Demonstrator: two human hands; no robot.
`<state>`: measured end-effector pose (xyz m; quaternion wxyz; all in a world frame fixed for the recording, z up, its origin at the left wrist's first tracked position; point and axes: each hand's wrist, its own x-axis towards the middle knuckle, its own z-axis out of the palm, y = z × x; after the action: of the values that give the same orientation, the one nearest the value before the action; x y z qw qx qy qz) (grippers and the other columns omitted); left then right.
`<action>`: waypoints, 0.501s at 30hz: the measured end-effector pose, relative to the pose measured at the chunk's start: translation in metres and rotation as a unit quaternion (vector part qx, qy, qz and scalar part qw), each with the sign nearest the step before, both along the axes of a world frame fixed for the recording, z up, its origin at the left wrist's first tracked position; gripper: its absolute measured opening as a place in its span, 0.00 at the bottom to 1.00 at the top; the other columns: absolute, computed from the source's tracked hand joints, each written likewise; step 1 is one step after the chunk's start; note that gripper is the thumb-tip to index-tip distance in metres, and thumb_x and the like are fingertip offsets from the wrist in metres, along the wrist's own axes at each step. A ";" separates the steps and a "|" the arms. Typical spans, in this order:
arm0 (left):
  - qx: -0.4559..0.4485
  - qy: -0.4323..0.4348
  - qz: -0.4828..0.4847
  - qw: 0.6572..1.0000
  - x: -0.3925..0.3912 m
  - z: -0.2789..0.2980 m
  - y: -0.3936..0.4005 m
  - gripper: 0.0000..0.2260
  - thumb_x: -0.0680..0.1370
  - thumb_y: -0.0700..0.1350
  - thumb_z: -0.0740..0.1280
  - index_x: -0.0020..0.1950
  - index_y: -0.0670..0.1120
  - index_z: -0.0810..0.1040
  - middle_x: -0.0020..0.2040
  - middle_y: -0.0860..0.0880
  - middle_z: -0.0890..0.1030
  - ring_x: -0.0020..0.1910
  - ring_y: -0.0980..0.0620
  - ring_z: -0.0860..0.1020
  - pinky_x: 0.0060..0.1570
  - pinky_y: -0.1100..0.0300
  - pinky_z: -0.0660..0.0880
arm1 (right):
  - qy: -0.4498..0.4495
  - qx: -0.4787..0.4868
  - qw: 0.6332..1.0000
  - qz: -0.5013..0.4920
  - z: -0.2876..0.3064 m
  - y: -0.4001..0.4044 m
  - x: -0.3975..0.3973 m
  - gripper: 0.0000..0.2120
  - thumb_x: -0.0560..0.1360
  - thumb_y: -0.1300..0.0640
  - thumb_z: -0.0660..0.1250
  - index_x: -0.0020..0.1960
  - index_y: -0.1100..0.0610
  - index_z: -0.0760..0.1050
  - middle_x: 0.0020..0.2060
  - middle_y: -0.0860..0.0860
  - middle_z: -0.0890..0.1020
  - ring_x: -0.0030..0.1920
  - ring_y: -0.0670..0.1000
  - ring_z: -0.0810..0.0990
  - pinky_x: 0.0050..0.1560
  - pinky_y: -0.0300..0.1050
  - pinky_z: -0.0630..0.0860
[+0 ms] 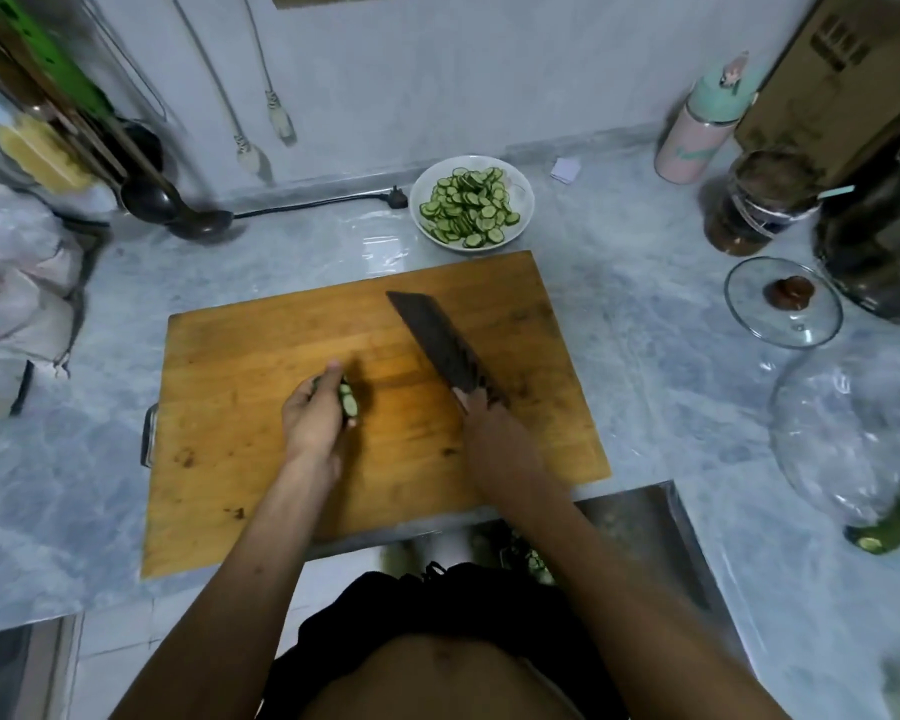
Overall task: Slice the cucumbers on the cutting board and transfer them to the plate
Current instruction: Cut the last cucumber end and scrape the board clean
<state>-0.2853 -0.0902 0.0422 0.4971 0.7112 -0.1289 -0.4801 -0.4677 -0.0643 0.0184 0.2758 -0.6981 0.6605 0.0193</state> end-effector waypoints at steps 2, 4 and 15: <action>-0.001 0.003 0.016 1.000 0.002 -0.002 0.005 0.09 0.78 0.50 0.69 0.40 0.48 0.76 0.32 0.49 0.74 0.29 0.54 0.71 0.23 0.64 0.66 | -0.072 0.016 0.997 -0.001 0.013 0.002 -0.002 0.20 0.83 0.59 0.54 0.74 0.60 0.60 0.60 0.60 0.77 0.53 0.57 0.80 0.48 0.48 0.75; -0.005 0.010 0.037 0.999 0.004 -0.004 0.011 0.10 0.78 0.49 0.68 0.39 0.47 0.76 0.30 0.49 0.73 0.27 0.54 0.70 0.22 0.64 0.65 | -0.136 -0.008 0.990 -0.045 0.023 -0.004 -0.015 0.17 0.83 0.59 0.55 0.71 0.58 0.65 0.54 0.58 0.79 0.46 0.53 0.78 0.43 0.46 0.74; 0.000 0.016 0.131 0.991 0.015 -0.008 0.058 0.10 0.79 0.46 0.68 0.38 0.45 0.75 0.22 0.53 0.73 0.23 0.55 0.70 0.21 0.63 0.64 | 0.005 -0.034 0.999 0.009 0.006 0.013 -0.018 0.21 0.84 0.59 0.52 0.76 0.61 0.55 0.55 0.59 0.79 0.49 0.57 0.82 0.41 0.47 0.76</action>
<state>-0.2699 -0.0322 0.0344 0.5576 0.7141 -0.0267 -0.4223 -0.4852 -0.0518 0.0246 0.2488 -0.7129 0.6556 0.0028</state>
